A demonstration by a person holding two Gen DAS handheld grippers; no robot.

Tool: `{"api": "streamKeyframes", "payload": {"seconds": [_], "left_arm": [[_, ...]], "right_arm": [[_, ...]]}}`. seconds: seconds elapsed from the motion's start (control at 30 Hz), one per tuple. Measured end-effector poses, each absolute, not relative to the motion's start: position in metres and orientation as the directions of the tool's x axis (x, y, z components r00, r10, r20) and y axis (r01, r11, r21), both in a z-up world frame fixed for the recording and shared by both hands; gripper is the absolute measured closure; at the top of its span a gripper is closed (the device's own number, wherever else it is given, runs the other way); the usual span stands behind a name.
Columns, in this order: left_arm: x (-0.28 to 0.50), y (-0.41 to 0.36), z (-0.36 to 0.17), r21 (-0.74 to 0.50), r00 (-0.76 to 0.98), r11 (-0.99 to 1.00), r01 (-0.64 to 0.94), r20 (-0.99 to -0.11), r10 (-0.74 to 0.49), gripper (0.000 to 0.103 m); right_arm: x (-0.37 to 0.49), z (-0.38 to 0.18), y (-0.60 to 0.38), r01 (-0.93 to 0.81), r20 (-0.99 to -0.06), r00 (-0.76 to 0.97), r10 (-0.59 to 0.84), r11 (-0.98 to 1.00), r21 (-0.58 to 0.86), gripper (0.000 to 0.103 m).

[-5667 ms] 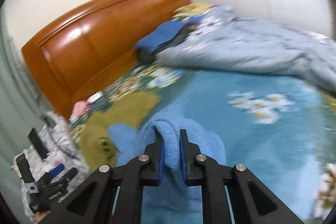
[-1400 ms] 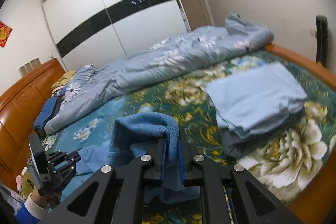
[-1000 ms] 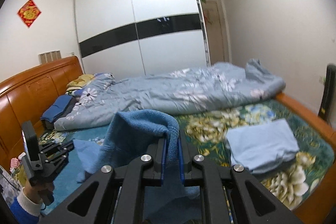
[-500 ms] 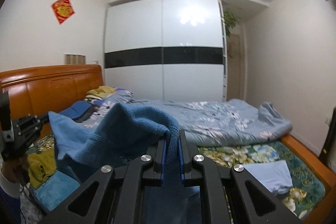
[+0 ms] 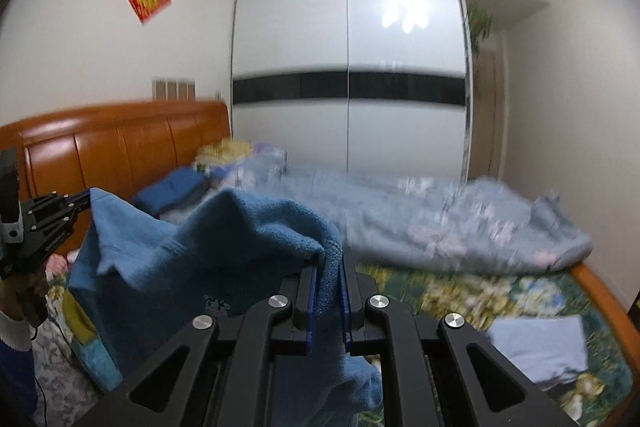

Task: Fold clothes
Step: 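Lift the sweater with both grippers and shake it out in the air, then lay the sweater flat on the bed and open both grippers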

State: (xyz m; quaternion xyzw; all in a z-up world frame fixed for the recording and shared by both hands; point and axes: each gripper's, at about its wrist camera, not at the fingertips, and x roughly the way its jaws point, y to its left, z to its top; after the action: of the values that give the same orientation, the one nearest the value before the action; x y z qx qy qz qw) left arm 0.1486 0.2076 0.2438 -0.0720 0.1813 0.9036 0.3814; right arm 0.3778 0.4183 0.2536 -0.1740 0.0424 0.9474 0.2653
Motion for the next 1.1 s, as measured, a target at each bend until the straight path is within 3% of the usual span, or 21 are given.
{"api": "streamKeyframes", "payload": {"seconds": [0.23, 0.4, 0.83, 1.1], "left_arm": [[0.055, 0.288, 0.128, 0.259, -0.680, -0.661, -0.704, -0.517, 0.521, 0.100], [0.003, 0.341, 0.064, 0.279, -0.654, -0.663, -0.695, -0.628, 0.422, 0.100], [-0.111, 0.443, 0.002, 0.359, -0.667, -0.674, -0.646, -0.695, 0.269, 0.100], [-0.152, 0.469, -0.051, 0.327, -0.595, -0.667, -0.670, -0.774, 0.218, 0.100]], "right_arm": [[0.270, 0.149, 0.498, -0.507, -0.595, -0.703, 0.390, -0.861, 0.035, 0.093], [0.206, 0.093, 0.562, -0.517, -0.690, -0.638, 0.341, -0.854, 0.055, 0.093], [0.082, 0.030, 0.662, -0.534, -0.785, -0.546, 0.293, -0.844, 0.056, 0.093], [0.037, -0.029, 0.700, -0.562, -0.845, -0.470, 0.256, -0.824, 0.064, 0.093]]}}
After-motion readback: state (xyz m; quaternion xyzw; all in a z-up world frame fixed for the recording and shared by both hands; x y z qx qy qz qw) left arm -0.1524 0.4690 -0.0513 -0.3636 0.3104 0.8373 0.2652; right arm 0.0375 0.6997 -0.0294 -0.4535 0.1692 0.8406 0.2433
